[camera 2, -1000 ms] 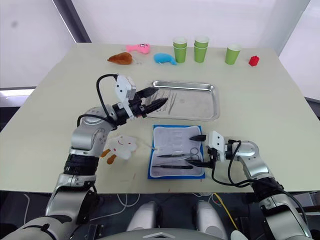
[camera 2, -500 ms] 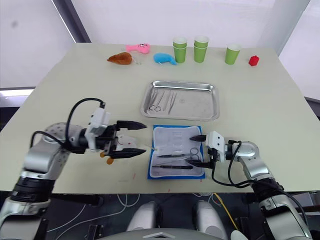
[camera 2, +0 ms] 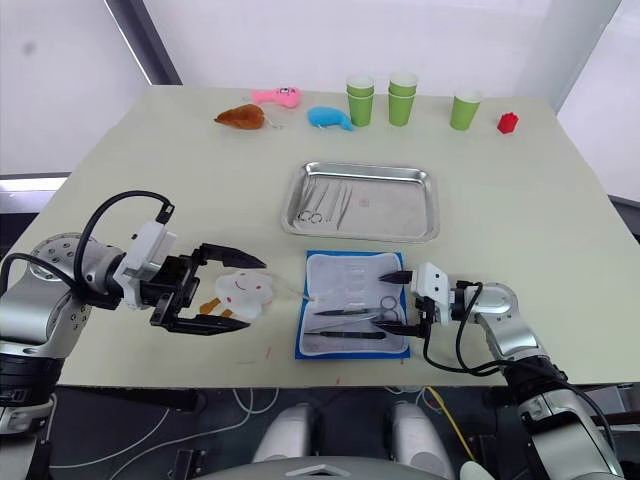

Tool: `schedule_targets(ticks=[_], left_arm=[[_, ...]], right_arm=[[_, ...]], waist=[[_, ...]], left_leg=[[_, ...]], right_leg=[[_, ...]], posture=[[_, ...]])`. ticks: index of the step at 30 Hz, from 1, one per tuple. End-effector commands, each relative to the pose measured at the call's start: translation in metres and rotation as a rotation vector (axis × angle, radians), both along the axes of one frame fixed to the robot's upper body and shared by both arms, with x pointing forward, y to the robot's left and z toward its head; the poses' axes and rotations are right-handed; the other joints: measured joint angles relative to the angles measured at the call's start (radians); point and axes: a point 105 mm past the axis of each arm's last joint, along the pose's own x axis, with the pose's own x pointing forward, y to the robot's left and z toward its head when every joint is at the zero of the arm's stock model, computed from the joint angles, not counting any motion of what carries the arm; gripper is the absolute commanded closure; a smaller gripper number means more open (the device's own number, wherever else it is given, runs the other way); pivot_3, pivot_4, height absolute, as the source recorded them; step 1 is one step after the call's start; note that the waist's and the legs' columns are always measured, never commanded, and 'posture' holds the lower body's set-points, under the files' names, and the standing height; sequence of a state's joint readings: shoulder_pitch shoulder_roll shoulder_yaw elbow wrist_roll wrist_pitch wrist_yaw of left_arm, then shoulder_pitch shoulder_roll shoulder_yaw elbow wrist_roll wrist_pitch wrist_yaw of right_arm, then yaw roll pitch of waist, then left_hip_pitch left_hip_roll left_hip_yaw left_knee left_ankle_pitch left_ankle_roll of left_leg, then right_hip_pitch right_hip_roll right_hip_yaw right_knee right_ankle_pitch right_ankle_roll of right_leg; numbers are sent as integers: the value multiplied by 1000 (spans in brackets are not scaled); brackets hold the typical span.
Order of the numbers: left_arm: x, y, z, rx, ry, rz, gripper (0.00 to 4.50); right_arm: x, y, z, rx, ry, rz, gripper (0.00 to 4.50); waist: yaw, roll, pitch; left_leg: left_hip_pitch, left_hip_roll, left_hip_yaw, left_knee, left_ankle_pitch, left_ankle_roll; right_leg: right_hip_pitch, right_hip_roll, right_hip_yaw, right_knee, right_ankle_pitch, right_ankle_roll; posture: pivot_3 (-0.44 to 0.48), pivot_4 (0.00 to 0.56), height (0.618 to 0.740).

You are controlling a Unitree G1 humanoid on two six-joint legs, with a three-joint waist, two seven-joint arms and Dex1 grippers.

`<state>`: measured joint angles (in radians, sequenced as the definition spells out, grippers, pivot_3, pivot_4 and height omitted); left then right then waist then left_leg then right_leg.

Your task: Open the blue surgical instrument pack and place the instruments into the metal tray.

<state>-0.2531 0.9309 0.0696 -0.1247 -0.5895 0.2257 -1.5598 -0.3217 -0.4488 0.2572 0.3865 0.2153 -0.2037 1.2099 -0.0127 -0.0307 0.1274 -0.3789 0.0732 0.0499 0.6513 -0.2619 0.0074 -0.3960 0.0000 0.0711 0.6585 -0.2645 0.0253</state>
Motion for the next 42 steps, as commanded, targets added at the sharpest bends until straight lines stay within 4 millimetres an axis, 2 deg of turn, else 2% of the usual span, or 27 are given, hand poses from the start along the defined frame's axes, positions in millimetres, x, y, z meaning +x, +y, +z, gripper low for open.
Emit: schedule_targets(ticks=[1,6,11,14,18,30,42], left_arm=[[-6,-18,-9,-31,-41,-31,56],[-4,-45,-24,-130,-1,44,56],[-6,-56,-45,-134,16,71,56],[0,-61,-61,-140,19,118,56],[5,-68,-70,-159,16,136,56],[22,-69,-95,-75,-10,61,56],[21,-62,-122,50,-6,-92,56]], right_arm=[[-29,-12,-55,-157,198,22,0],[-32,-13,-56,-156,202,18,0],[-32,-12,-55,-154,200,15,0],[-33,-11,-56,-153,200,15,0],[-33,-12,-56,-154,200,12,0],[-32,-15,-54,-156,199,2,0],[-29,-23,-48,-139,191,-44,0]], waist=[[0,0,0],[1,-1,-1],[1,-1,-3],[0,-1,-3],[0,-2,-3],[2,-2,-4],[3,-1,-5]], left_leg=[[0,0,0,0,0,0],[0,0,1,0,0,0],[0,0,0,0,0,0],[1,0,0,0,0,0],[1,0,0,0,0,0],[0,0,0,0,0,0],[0,-1,-1,0,0,0]], right_leg=[[0,0,0,0,0,0],[0,0,1,0,0,0],[0,0,0,1,0,0],[1,0,1,1,0,0],[1,0,0,1,0,0],[1,0,0,1,0,0],[2,0,0,1,0,0]], posture=[[0,150,739],[0,150,739],[0,150,739],[0,150,739],[0,150,739],[0,150,739],[0,150,739]])
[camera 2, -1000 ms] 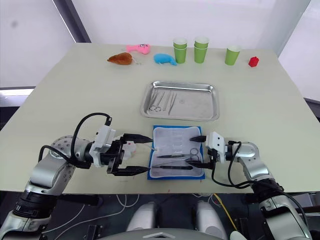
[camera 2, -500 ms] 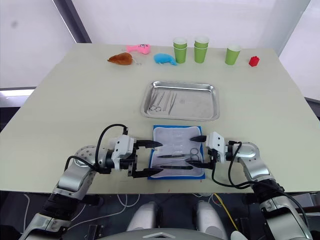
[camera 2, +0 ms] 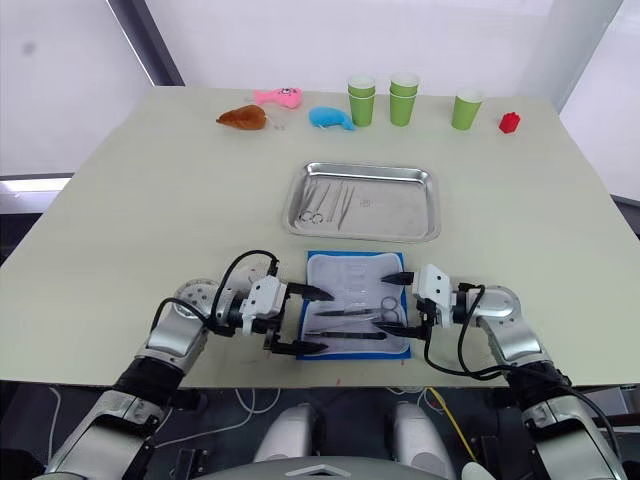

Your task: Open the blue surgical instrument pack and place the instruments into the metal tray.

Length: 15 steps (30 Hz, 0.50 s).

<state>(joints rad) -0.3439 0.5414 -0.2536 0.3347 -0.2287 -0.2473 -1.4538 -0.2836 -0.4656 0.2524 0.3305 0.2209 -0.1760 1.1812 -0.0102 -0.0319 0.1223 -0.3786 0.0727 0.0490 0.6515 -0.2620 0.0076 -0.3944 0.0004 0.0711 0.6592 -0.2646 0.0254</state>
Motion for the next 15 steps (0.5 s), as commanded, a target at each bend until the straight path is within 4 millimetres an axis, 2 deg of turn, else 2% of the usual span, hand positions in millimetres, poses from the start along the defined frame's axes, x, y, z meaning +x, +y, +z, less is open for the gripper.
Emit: schedule_targets(ticks=[1,7,15], left_arm=[[-3,3,-11,47,16,-29,56],[-2,-1,-21,59,22,-30,56],[-3,0,-27,66,12,-27,56]], right_arm=[[-25,-20,-46,-129,185,-21,0],[-25,-26,-38,-104,160,-36,0],[-19,-35,-12,-54,84,-60,0]], waist=[[0,1,0],[10,5,-3],[14,9,-2]], left_leg=[[0,0,0,0,0,0],[0,-1,0,1,0,0],[0,-1,0,1,0,0]], right_leg=[[0,0,0,0,0,0],[0,-1,0,0,0,0],[0,-1,0,1,0,0]], posture=[[0,150,739],[0,150,739],[0,150,739]])
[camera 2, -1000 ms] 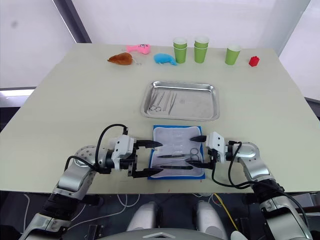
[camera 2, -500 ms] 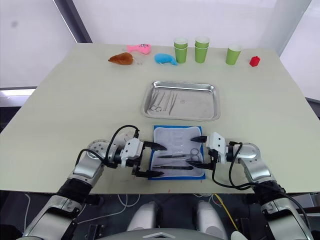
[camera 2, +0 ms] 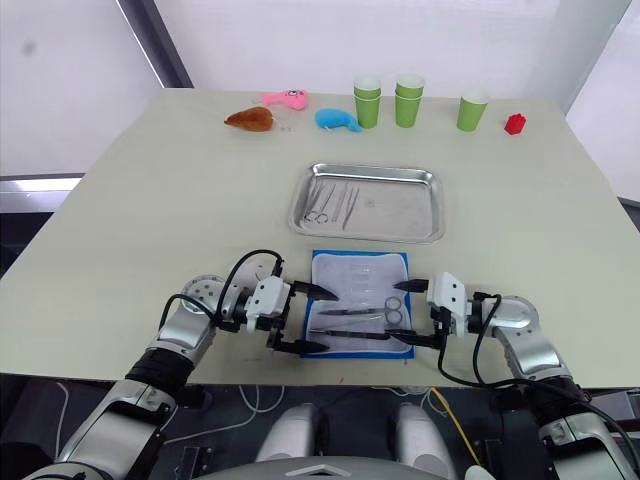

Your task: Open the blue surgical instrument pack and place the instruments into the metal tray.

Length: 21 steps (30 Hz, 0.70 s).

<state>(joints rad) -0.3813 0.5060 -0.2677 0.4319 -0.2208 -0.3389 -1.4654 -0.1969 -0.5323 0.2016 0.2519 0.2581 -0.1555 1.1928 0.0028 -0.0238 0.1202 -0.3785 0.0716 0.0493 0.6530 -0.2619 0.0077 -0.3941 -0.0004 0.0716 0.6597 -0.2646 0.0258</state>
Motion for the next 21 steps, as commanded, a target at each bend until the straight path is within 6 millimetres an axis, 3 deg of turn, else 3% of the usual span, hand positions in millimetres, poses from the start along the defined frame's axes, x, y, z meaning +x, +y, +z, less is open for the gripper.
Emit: schedule_targets(ticks=[1,8,16,21], left_arm=[[-7,5,-23,83,35,-1,56],[-9,5,-27,76,45,-4,56],[-13,7,-28,74,82,-38,56],[-12,7,-28,73,98,-45,56]], right_arm=[[-6,-13,-7,-32,57,-21,0],[-11,-23,31,35,-8,-17,0],[-34,-45,92,118,-99,-18,0],[-42,-56,117,109,-114,-12,0]], waist=[[2,2,0],[7,5,3],[7,11,6],[0,11,6]], left_leg=[[0,0,0,0,0,0],[0,0,0,0,0,0],[-1,0,0,0,0,0],[-2,0,0,0,0,0]], right_leg=[[0,0,0,0,0,0],[0,0,0,0,0,0],[-1,1,0,0,-2,3],[-2,1,0,0,-2,3]], posture=[[0,150,739],[0,150,739],[0,150,739],[0,150,739]])
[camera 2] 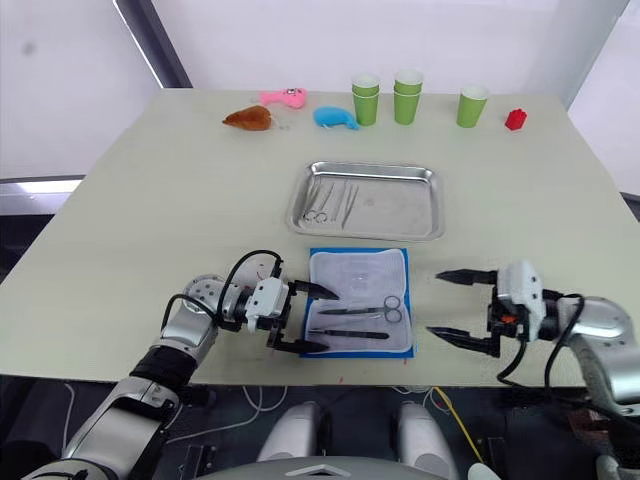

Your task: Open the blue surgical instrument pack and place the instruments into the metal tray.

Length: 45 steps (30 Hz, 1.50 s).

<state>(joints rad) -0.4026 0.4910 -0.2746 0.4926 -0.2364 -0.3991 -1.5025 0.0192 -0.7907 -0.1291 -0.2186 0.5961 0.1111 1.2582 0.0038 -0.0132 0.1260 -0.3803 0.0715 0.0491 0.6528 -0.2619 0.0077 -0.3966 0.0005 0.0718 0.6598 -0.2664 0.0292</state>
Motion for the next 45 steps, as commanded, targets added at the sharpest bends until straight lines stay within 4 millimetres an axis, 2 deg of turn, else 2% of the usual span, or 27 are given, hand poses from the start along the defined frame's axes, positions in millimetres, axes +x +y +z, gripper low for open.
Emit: schedule_targets(ticks=[1,9,17,26,32,35,40,45], left_arm=[[-13,9,-25,85,114,-21,56],[-13,12,-20,71,127,-19,56],[-10,12,-20,72,122,-6,56],[-7,12,-21,74,120,10,56],[-7,14,-23,87,123,8,56],[-6,13,-22,88,119,8,56],[-5,11,-22,88,117,6,56],[-6,10,-23,85,124,9,56]], right_arm=[[-10,-6,29,13,-42,27,0],[-25,-26,54,-30,-21,61,0],[-26,-29,58,-43,-14,69,0],[-14,1,35,-71,-5,87,0],[5,34,12,-105,-5,63,0],[20,50,-3,-194,-29,34,0],[37,66,-15,-261,-69,1,0],[47,79,-25,-316,2,-17,0]], waist=[[-1,0,0],[-16,-1,1],[-17,-2,2],[-17,-2,2],[-17,-1,2],[-17,1,3],[-15,1,3],[-15,2,3]], left_leg=[[0,0,0,0,0,0],[-1,0,0,-1,0,0],[0,0,-1,-1,0,0],[0,0,-1,-1,0,0],[0,1,-1,0,0,0],[0,1,-1,0,0,0],[-1,1,0,0,0,0],[-1,1,0,0,0,0]], right_leg=[[0,0,0,0,0,0],[0,0,0,-1,0,0],[0,0,0,-1,-1,1],[0,1,0,0,-1,1],[-1,1,0,1,-1,1],[-1,1,0,1,-1,1],[-2,1,0,1,-1,1],[-2,1,0,1,0,0]], posture=[[0,150,739],[0,150,739],[0,150,739],[0,150,739],[0,150,739],[0,150,739],[0,150,739],[0,150,739]])
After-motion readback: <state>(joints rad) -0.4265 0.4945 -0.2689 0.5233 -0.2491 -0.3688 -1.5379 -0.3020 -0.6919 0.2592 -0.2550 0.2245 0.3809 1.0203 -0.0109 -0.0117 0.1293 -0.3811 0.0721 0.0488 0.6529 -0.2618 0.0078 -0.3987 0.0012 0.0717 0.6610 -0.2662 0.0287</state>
